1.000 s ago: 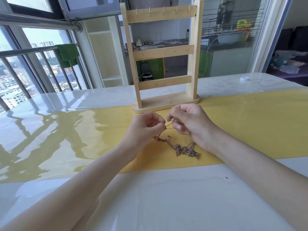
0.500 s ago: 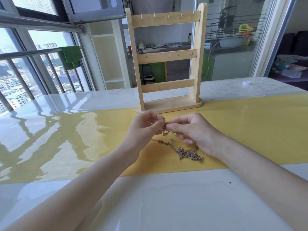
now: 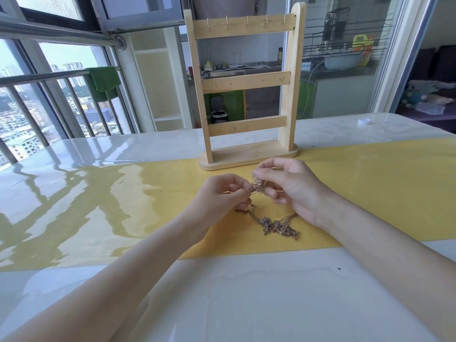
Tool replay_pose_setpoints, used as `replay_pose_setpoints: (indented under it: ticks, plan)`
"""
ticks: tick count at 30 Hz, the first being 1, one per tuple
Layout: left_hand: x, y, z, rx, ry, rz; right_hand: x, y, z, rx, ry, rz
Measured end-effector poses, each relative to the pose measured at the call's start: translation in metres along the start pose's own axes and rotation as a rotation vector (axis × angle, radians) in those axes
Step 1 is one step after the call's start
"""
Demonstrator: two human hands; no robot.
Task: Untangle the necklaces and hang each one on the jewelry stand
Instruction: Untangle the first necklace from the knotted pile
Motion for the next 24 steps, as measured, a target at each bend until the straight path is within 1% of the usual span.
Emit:
replay_pose_setpoints:
  ticks: [5, 11, 14, 16, 18, 20, 22, 24]
  plan:
    - [0.003, 0.0, -0.002, 0.015, 0.109, 0.097, 0.003, 0.0, 0.002, -0.022, 0.033, 0.039]
    - [0.005, 0.003, -0.002, 0.031, 0.181, 0.186, 0.018, 0.006, -0.008, 0.021, 0.107, 0.206]
    - [0.009, 0.001, 0.001, 0.01, 0.258, 0.24, 0.019, 0.006, -0.007, 0.023, 0.105, 0.227]
    - [0.011, -0.001, 0.002, -0.014, 0.39, 0.296, 0.015, 0.005, -0.007, 0.033, 0.061, 0.177]
    - [0.012, -0.001, 0.001, -0.021, 0.514, 0.354, 0.008, 0.004, -0.007, 0.046, -0.006, 0.081]
    - [0.012, -0.001, -0.002, -0.015, 0.575, 0.382, 0.002, 0.004, -0.008, 0.055, -0.046, 0.002]
    - [0.01, -0.001, -0.003, 0.0, 0.547, 0.351, -0.003, 0.004, -0.01, 0.068, -0.077, -0.056]
    - [0.007, -0.002, -0.002, 0.014, 0.457, 0.283, -0.006, 0.005, -0.012, 0.078, -0.089, -0.09]
Point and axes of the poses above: each hand's wrist, its own y-axis away from the middle knuckle, its own z-axis out of the back of the hand, x = y × z, the point moved 10 cm from there along -y, towards the middle knuckle, and after that the axes turned 13 degrees about -x, right-handed, at the moved point
